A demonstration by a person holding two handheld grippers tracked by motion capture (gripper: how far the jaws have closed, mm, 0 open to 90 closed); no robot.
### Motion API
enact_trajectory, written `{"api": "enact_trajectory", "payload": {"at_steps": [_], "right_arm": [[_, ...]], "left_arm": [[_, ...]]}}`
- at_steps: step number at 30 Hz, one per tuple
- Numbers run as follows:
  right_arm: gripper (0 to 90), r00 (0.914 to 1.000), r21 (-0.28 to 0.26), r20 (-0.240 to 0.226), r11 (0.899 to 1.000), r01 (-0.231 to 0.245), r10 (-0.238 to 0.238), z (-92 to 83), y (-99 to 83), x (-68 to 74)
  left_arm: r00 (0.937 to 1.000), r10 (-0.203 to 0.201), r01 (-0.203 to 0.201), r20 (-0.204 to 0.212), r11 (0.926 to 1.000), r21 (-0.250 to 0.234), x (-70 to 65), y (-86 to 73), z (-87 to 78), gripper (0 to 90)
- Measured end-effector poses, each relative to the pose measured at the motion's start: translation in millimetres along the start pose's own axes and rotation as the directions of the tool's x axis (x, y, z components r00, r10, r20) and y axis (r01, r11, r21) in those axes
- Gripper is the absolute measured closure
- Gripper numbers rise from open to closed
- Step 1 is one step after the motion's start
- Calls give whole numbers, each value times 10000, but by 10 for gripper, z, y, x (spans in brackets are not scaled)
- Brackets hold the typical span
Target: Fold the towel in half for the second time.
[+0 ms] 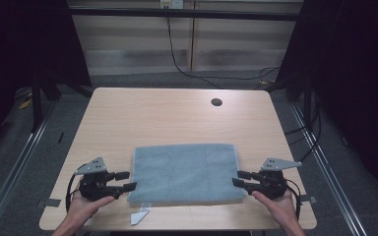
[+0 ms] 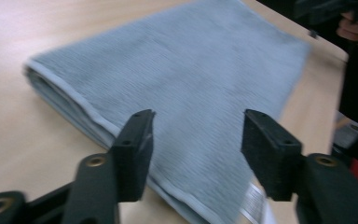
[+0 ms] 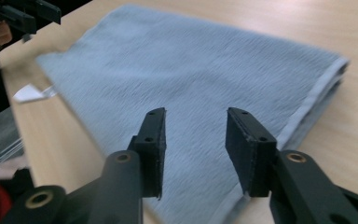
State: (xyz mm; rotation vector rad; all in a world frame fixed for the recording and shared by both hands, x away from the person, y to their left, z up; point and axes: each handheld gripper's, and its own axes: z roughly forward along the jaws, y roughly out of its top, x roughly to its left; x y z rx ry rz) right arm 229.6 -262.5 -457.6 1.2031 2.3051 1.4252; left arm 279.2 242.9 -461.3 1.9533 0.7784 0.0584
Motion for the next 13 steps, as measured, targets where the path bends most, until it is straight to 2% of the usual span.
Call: {"api": "enact_trajectory", "payload": {"at_steps": [2, 3, 4, 5, 6, 7, 8, 10, 11, 12, 13], "right_arm": [[543, 9996, -221, 293, 9998, 8, -1, -6, 49, -31], [522, 9982, -508, 592, 9987, -76, 106, -24, 69, -87], [522, 9982, -508, 592, 9987, -76, 106, -24, 69, -87], [508, 9960, -649, 881, 9978, -116, 173, -44, 56, -118], [479, 9933, -991, 981, 9938, -508, 606, -93, -4, -207], [479, 9933, -991, 981, 9938, -508, 606, -93, -4, -207], [443, 9842, -1031, 1559, 9924, -679, 835, -146, -59, -271], [423, 9800, -1272, 1604, 9870, -980, 1180, -215, -112, -322], [423, 9800, -1272, 1604, 9870, -980, 1180, -215, -112, -322], [407, 9777, -1298, 1717, 9866, -990, 1207, -242, -132, -329], [408, 9765, -1298, 1778, 9865, -996, 1220, -264, -150, -334]], "left_arm": [[9987, -287, 282, -429, 9995, -133, 166, 70, 14, 396], [9957, -637, 622, -678, 9978, -235, 270, 81, 26, 368], [9891, -922, 882, -1150, 9953, -391, 346, 74, 33, 368], [9851, -899, 865, -1465, 9958, -292, 406, 55, 31, 356], [9809, -949, 931, -1697, 9955, -184, 443, 27, 27, 334], [9785, -1010, 997, -1800, 9949, -160, 464, -9, 11, 334], [9770, -960, 950, -1905, 9954, -144, 471, -92, -32, 310], [9759, -905, 900, -1986, 9959, -115, 473, -125, -47, 288], [9751, -805, 827, -2067, 9966, 16, 478, -132, -52, 288], [9686, -740, 736, -2373, 9972, -104, 476, -131, -58, 284], [9666, -829, 787, -2426, 9965, -271, 480, -126, -66, 277]]}}
